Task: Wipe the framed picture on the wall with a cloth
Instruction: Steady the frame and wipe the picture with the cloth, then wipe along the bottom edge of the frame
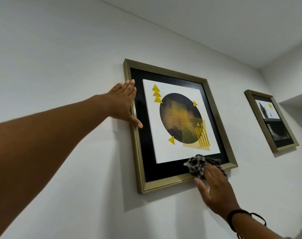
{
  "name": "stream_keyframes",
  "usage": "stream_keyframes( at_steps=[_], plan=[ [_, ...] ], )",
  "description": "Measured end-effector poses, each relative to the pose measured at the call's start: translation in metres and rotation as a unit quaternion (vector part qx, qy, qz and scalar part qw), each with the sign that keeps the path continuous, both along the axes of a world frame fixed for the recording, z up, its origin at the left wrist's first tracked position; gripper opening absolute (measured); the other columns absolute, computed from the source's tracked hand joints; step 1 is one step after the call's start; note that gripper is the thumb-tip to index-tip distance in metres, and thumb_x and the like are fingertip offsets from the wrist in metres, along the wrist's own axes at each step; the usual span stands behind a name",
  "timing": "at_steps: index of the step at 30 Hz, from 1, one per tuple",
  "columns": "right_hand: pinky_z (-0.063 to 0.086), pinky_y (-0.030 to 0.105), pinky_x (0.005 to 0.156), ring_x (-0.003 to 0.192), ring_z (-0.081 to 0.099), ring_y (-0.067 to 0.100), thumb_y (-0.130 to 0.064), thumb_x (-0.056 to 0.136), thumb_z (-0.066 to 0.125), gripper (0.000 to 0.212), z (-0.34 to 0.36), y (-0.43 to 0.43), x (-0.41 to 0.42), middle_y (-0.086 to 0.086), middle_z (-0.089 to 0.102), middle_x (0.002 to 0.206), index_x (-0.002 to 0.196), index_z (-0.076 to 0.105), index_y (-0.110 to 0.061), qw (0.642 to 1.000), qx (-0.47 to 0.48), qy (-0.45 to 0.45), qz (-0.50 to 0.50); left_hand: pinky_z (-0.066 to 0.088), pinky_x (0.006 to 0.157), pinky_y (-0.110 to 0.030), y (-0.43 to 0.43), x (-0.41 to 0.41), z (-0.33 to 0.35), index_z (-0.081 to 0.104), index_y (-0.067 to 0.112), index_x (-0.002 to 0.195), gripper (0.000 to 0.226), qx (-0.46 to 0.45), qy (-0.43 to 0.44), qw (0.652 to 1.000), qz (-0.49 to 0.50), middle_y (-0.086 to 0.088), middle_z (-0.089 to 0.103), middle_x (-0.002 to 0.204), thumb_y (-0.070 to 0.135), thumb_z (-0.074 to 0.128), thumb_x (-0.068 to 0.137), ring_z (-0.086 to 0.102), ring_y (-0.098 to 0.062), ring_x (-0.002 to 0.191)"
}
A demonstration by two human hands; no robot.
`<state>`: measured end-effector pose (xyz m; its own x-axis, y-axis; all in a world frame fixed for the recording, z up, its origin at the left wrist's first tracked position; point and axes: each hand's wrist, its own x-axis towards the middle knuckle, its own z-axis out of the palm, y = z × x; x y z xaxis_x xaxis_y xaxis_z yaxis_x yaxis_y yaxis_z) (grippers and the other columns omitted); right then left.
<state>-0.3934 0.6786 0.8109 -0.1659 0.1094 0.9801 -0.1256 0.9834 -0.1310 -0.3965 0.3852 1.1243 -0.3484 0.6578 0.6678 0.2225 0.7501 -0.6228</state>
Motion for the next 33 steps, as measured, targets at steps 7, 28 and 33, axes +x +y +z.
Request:
stream_keyframes(
  at_steps=[7, 28, 33],
  plan=[
    [0.045, 0.038, 0.074, 0.079, 0.06, 0.027, -0.067, 0.087, 0.028, 0.058, 0.022, 0.0, 0.003, -0.001, 0.059, 0.071, 0.067, 0.051, -0.018, 0.973, -0.229, 0.006, -0.019, -0.013, 0.117, -0.04, 0.003, 0.007, -0.002, -0.013, 0.004, 0.15, 0.148, -0.001, 0.001, 1.0, 0.017, -0.017, -0.025, 0.159, 0.096, 0.037, 0.045, -0.023, -0.028, 0.146],
    [0.059, 0.031, 0.079, 0.095, 0.075, 0.025, 0.001, 0.079, 0.056, 0.03, -0.141, -0.332, 0.135, 0.01, 0.079, 0.099, 0.101, 0.074, -0.01, 0.66, -0.402, -0.315, 0.551, 0.048, 0.085, -0.018, -0.2, 0.15, -0.514, 0.055, 0.024, 0.124, 0.051, 0.67, -0.402, 0.546, -0.302, 0.007, 0.062, 0.124, 0.052, 0.063, 0.082, 0.059, -0.005, 0.109],
    [0.051, 0.046, 0.1, 0.104, 0.068, 0.032, 0.012, 0.084, 0.049, 0.035, -0.39, -0.427, 0.185, 0.017, 0.072, 0.111, 0.108, 0.069, -0.004, 0.456, -0.501, -0.608, 0.414, 0.052, 0.08, -0.033, -0.306, 0.232, -0.766, 0.062, 0.011, 0.119, 0.061, 0.73, -0.672, 0.075, -0.1, -0.011, 0.066, 0.112, 0.057, 0.065, 0.078, 0.066, -0.02, 0.092]
  ],
)
